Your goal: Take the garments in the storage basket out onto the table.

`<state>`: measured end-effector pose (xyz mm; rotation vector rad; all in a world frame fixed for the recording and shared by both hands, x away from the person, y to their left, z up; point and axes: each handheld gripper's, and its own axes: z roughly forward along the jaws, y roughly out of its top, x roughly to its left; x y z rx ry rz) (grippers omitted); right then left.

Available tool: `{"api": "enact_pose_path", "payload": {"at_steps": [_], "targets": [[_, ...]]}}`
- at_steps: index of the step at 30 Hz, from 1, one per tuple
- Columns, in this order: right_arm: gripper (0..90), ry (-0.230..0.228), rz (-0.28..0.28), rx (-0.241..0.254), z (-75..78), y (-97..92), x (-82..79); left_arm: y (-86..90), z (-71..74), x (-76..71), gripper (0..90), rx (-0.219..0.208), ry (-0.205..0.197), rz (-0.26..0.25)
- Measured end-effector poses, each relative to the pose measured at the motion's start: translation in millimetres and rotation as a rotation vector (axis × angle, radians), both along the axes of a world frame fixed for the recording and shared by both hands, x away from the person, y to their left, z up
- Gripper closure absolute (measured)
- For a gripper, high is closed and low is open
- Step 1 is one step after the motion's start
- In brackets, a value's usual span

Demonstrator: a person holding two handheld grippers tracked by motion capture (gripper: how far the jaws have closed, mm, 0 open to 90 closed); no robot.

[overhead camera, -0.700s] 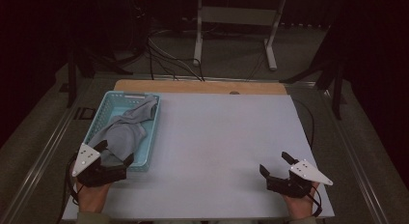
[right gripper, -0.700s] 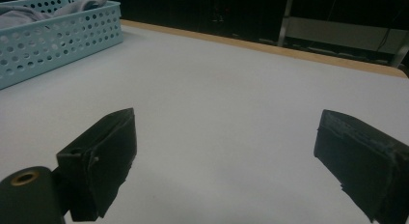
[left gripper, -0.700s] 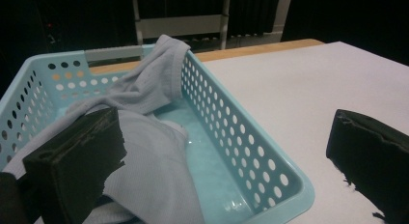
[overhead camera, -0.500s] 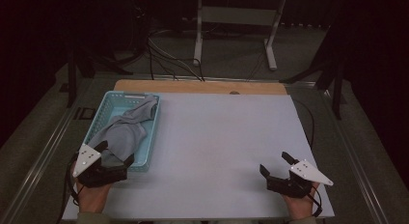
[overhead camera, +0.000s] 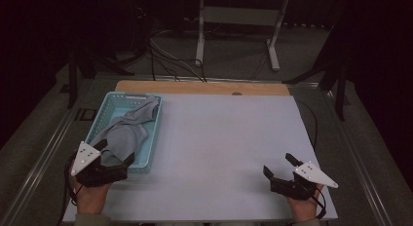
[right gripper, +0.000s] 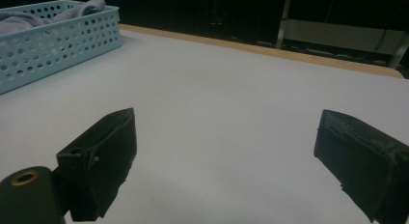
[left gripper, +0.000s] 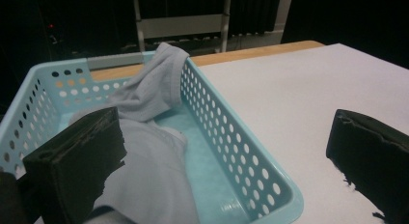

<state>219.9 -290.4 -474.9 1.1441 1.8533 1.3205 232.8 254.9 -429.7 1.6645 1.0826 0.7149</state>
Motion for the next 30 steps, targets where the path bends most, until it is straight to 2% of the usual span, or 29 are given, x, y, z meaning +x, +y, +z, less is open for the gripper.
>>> {"api": "enact_pose_path", "payload": {"at_steps": [6,12,15,21,23,30], "targets": [[7.9,-0.004,0.0,-0.002,-0.1,0.4,0.0,4.2,8.5,6.3,0.1,0.017,0.014,-0.021],[7.9,-0.012,0.001,-0.007,0.6,1.0,-0.3,8.0,11.8,12.2,0.1,0.009,-0.001,-0.051],[7.9,-0.016,-0.004,-0.002,1.4,-0.3,-0.9,9.2,13.2,17.3,0.1,0.013,-0.005,-0.045],[7.9,-0.019,-0.008,0.0,1.7,-0.7,-1.2,12.5,17.4,26.9,0.1,-0.022,-0.008,-0.04],[7.9,-0.02,-0.009,0.0,1.9,-1.0,-1.3,13.9,17.9,30.5,0.1,-0.008,-0.004,-0.03],[7.9,-0.021,-0.013,0.001,1.9,-1.2,-1.4,17.6,19.0,39.7,0.1,-0.013,0.012,-0.01]]}}
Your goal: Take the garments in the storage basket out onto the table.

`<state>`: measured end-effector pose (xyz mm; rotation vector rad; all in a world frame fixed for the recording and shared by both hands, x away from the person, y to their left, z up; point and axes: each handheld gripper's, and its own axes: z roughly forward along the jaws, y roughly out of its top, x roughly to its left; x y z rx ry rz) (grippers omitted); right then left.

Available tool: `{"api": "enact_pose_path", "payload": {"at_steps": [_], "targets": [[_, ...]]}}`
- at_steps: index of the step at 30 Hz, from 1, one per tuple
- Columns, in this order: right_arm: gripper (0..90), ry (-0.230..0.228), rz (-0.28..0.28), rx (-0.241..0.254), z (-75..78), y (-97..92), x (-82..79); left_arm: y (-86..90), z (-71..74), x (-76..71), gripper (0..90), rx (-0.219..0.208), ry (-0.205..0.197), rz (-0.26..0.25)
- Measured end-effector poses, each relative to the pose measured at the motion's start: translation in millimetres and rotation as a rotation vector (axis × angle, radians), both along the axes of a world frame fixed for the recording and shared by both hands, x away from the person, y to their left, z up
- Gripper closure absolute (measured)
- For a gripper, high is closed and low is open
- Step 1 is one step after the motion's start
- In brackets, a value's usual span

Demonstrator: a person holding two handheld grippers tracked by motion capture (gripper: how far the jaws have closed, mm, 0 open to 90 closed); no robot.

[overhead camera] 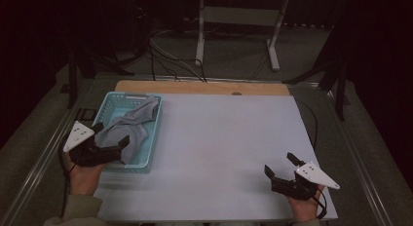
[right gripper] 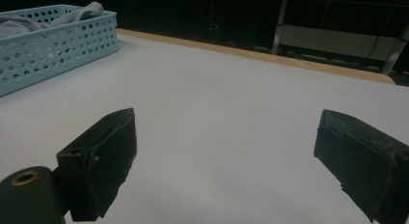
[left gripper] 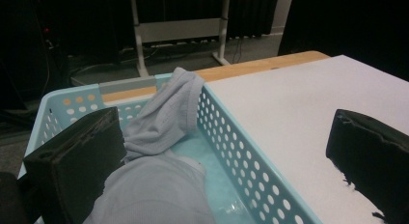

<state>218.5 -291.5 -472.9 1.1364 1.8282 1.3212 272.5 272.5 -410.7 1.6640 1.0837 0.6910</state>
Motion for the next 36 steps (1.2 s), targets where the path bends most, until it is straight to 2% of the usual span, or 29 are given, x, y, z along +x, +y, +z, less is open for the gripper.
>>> {"api": "enact_pose_path", "payload": {"at_steps": [10,36], "targets": [[7.9,-0.002,0.0,-0.001,0.0,0.1,-0.2,8.1,2.6,15.6,0.1,0.028,0.032,0.031],[7.9,-0.001,-0.006,-0.001,-0.4,-0.2,0.1,17.4,0.9,46.2,0.1,0.105,0.113,0.067]]}}
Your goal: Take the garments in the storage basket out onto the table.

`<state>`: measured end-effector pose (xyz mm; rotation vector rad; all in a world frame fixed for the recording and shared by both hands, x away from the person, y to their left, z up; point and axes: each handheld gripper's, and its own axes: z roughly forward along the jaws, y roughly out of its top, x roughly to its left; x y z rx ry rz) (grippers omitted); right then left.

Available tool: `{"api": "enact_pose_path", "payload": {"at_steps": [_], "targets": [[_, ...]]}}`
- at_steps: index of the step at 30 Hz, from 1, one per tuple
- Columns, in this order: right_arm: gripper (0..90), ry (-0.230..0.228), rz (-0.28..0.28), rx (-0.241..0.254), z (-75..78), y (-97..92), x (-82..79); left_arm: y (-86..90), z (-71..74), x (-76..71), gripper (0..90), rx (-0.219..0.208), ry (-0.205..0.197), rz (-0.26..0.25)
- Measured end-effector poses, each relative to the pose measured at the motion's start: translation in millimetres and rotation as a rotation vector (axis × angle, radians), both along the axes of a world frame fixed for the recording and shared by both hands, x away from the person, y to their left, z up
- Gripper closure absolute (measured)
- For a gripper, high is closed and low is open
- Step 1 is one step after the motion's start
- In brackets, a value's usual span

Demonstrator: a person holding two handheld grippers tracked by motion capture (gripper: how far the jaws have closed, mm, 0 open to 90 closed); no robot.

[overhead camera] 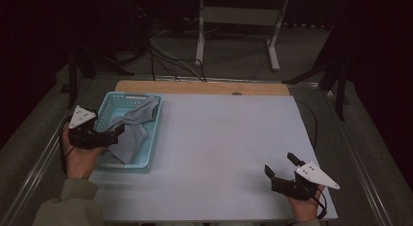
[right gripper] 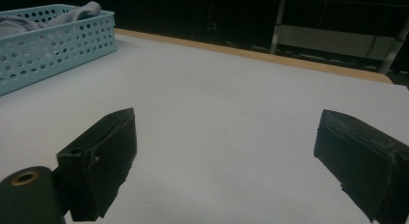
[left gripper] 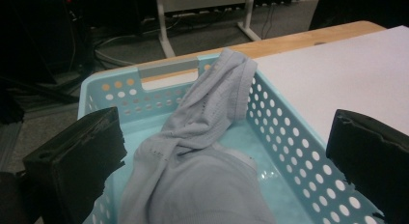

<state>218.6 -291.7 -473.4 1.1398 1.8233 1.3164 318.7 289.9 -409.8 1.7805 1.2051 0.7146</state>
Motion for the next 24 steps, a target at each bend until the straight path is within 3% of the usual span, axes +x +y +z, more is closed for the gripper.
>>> {"api": "enact_pose_path", "payload": {"at_steps": [24], "targets": [[7.9,-0.001,-0.007,0.006,0.4,-1.6,-0.2,-2.1,-4.9,23.1,0.1,0.019,0.039,0.02]]}}
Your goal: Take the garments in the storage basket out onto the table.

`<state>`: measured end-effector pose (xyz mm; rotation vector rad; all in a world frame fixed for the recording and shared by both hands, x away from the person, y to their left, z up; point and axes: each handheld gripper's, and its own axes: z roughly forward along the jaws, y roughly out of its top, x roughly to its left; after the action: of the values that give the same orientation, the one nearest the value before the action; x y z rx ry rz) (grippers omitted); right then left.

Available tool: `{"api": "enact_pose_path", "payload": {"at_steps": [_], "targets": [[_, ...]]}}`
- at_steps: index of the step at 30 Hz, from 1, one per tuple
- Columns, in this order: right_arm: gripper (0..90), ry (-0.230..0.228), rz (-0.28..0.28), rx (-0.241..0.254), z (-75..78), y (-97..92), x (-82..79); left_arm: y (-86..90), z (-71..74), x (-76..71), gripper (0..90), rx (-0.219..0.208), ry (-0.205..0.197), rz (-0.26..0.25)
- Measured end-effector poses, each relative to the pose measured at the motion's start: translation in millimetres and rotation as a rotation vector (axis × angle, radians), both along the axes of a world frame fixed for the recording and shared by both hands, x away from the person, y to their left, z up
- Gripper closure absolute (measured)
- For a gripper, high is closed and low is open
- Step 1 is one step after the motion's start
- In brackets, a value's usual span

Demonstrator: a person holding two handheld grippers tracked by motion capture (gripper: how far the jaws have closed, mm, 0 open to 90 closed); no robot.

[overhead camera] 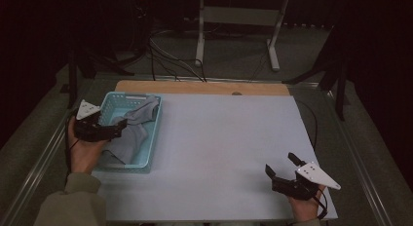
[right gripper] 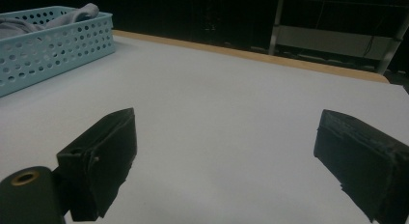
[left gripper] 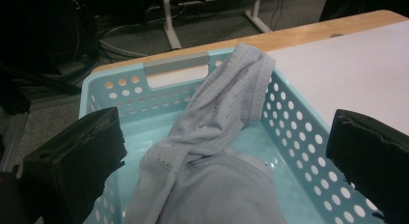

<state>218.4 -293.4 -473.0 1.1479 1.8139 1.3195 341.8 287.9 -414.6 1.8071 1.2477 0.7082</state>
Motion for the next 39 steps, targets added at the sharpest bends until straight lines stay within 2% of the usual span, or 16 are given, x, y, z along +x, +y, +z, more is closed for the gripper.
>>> {"api": "enact_pose_path", "payload": {"at_steps": [19,26,31,39], "targets": [[7.9,0.0,0.001,-0.002,-0.2,0.0,0.3,0.2,-10.2,14.3,0.2,-0.019,0.028,0.022],[7.9,-0.001,0.001,-0.001,-0.2,0.0,0.3,-0.7,-16.6,22.2,0.2,-0.021,0.055,0.027],[7.9,0.0,0.0,-0.001,-0.2,-0.2,0.4,-1.3,-21.9,27.5,0.2,-0.007,0.076,0.031],[8.0,-0.001,0.002,0.0,-0.2,-0.1,0.3,0.0,-25.0,31.1,0.2,-0.01,0.091,0.039]]}}
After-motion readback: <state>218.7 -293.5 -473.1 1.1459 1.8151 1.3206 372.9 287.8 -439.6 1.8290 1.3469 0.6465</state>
